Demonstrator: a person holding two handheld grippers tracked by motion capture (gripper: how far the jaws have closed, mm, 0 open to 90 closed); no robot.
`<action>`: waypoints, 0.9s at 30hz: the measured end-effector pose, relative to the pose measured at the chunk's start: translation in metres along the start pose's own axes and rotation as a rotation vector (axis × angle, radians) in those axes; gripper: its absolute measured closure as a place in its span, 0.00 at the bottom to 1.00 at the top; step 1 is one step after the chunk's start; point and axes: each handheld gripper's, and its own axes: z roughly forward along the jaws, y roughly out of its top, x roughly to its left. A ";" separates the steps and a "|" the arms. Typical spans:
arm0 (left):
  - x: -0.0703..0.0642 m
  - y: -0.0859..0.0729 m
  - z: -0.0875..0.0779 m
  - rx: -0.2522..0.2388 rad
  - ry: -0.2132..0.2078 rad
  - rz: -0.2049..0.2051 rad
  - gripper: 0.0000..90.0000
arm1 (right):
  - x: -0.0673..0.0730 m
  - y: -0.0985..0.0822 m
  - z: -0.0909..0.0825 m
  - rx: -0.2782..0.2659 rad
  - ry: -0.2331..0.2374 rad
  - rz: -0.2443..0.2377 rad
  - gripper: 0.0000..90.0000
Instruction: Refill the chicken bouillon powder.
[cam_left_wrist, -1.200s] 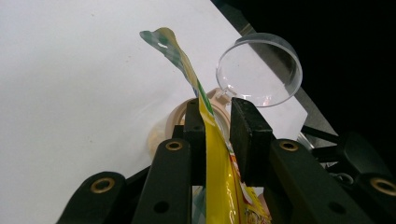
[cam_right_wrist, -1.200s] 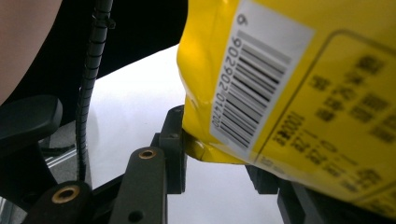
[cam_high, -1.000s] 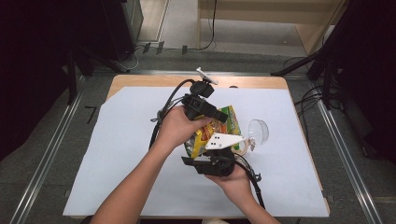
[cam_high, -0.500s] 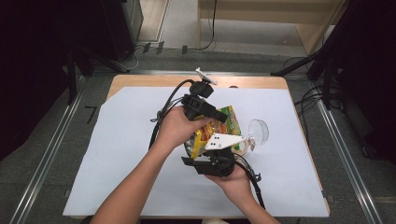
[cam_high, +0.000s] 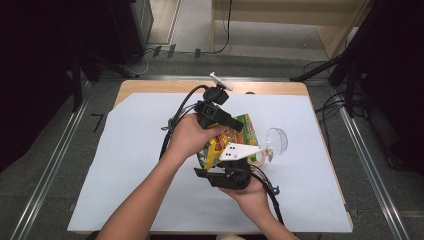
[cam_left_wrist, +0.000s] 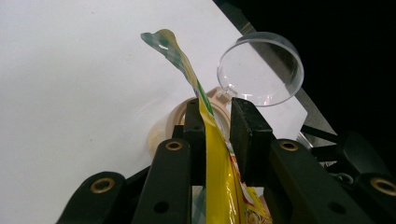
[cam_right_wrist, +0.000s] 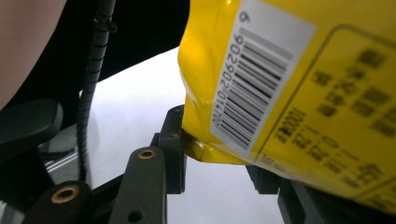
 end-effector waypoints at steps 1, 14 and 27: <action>-0.001 0.000 0.000 0.003 0.002 0.002 0.85 | 0.001 0.000 0.000 -0.009 -0.002 0.001 0.72; -0.002 0.000 0.000 -0.009 0.007 0.006 0.86 | -0.001 0.000 0.001 0.001 0.007 0.011 0.72; -0.001 0.008 -0.001 -0.001 0.020 0.006 0.86 | -0.005 0.006 0.000 -0.012 0.014 0.039 0.72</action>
